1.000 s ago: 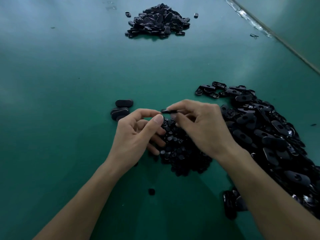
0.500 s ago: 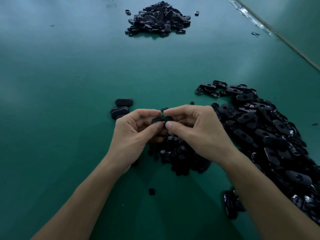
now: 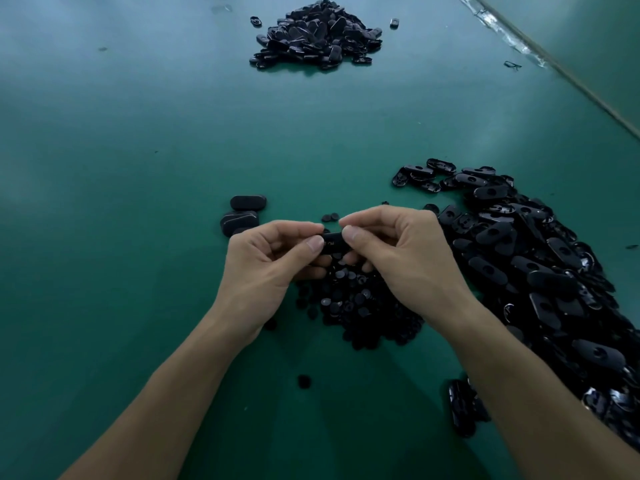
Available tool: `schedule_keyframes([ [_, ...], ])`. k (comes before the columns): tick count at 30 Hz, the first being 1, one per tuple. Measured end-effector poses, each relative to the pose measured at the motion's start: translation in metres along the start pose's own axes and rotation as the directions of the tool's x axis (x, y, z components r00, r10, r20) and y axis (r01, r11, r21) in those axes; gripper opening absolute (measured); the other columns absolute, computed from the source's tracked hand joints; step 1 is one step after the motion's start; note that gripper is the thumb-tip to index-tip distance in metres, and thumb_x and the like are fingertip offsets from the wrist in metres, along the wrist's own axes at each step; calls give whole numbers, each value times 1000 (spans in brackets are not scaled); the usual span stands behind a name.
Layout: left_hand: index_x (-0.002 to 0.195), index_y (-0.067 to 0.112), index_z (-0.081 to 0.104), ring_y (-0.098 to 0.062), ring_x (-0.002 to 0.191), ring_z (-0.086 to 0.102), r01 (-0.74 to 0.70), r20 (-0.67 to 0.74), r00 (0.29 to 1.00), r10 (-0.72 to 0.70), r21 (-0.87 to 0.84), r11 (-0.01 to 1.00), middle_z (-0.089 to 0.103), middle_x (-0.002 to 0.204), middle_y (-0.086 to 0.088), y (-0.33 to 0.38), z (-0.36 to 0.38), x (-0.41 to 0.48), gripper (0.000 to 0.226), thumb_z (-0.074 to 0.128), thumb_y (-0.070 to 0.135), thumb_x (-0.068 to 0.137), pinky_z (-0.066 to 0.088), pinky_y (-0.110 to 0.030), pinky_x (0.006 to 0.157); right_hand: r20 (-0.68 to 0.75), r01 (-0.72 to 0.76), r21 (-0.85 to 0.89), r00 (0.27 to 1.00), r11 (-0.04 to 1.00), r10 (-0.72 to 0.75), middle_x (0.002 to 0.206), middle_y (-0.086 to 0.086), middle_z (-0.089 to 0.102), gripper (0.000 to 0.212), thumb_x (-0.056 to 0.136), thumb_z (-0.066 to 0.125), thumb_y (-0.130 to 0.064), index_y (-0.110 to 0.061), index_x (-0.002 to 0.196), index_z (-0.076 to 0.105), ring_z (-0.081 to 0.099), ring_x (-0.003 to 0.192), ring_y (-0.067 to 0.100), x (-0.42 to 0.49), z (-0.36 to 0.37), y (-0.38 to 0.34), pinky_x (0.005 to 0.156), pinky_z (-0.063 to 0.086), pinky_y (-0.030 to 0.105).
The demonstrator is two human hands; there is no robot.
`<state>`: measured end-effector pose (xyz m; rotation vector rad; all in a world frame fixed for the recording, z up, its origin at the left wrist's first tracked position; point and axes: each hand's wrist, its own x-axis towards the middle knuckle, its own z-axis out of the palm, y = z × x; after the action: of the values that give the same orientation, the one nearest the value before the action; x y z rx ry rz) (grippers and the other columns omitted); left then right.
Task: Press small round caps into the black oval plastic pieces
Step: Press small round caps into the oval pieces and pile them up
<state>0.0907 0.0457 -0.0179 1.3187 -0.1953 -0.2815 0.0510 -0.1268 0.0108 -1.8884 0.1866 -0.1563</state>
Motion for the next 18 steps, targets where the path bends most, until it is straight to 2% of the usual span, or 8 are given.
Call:
schedule_keyframes([
  [3,89,18,77,-17,73,72,-1,-47,999,-1,-42,999,75,83,-9,-1,0,2,11,74,18,78,58,-24,65,-36,45,-294,998,955,-58,77,-14,72,6,91,72,-30,-28,95,75,67,74,-2,2,-4,0,70,48,9],
  [5,89,18,76,-18,75,72,2,-67,998,-7,-66,998,74,83,-8,-2,-1,3,11,73,18,78,58,-24,67,41,76,-508,997,858,-64,85,-14,67,17,90,72,-35,-26,104,75,62,78,2,3,-8,1,78,51,18],
  [7,89,18,76,-19,77,72,4,-69,998,-9,-67,998,74,82,-7,-2,-2,3,11,73,18,79,58,-25,69,126,99,-635,992,766,-23,89,-12,60,21,89,73,-37,-28,108,73,57,83,8,2,-10,0,83,52,30],
  [12,91,14,74,-20,77,72,5,-72,997,-9,-57,998,74,83,-8,-3,-2,3,15,74,19,77,58,-25,69,184,137,-679,983,721,-13,78,-18,49,6,91,70,-26,-26,92,76,58,83,9,1,-10,-5,83,54,34],
  [18,88,21,76,-19,78,73,2,-66,998,-5,-41,999,74,84,-7,-2,-2,2,9,73,15,83,58,-25,69,140,125,-624,989,771,-47,88,-13,61,5,91,71,-27,-28,93,76,60,85,9,0,-10,-4,85,54,36],
])
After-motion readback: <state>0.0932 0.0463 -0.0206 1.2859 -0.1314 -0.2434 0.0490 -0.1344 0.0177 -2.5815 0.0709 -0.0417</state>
